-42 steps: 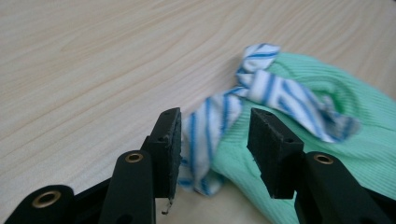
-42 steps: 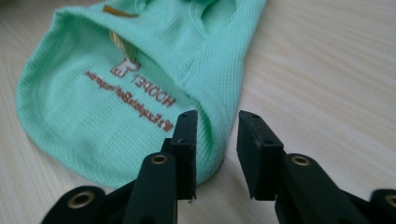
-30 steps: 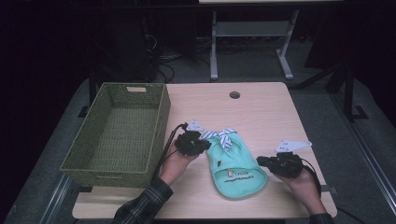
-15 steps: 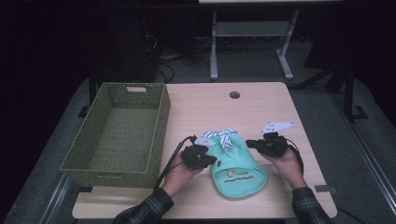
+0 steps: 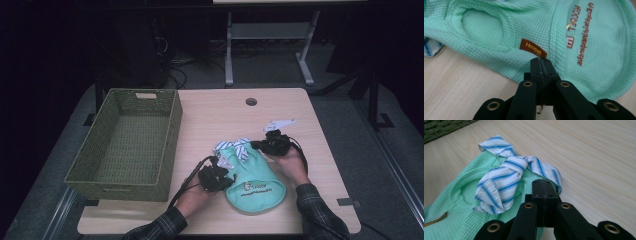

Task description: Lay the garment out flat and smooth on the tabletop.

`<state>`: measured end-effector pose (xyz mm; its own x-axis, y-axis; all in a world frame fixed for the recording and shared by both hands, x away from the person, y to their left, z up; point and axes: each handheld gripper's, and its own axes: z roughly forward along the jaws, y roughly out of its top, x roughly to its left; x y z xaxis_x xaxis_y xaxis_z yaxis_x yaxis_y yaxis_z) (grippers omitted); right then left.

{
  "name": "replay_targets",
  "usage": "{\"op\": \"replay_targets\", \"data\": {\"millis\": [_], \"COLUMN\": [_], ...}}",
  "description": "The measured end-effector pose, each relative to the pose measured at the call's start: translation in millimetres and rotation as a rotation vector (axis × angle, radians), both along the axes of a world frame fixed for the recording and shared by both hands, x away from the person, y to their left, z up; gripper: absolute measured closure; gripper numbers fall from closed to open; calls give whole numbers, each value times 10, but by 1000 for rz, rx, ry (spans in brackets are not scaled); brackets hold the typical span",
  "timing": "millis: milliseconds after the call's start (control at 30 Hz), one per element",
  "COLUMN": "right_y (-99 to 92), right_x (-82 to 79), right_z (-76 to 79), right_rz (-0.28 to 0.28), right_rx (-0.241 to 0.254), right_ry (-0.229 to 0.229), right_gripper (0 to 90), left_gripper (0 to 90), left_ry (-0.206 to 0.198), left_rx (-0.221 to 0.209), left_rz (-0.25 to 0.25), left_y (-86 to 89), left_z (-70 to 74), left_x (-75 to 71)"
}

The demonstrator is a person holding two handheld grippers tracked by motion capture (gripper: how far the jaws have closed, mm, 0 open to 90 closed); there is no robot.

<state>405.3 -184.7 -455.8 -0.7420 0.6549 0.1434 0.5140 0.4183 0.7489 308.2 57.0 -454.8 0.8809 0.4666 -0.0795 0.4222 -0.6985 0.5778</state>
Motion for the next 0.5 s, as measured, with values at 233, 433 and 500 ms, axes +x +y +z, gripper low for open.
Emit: {"op": "replay_targets", "data": {"millis": [233,433,500], "right_y": [71,-21,-52], "right_x": [56,-21,-55], "right_z": [-149,-159,-158], "right_rz": [-4,-24,-29], "right_rx": [-95,-97,-101], "right_ry": [26,16,14], "right_gripper": [900,900,900], "left_gripper": [896,897,897], "left_ry": [22,29,27], "left_rx": [8,6,25], "left_rz": [-15,-14,-25], "left_y": [42,103,140], "left_z": [8,10,21], "left_x": [-10,-19,-16]}}
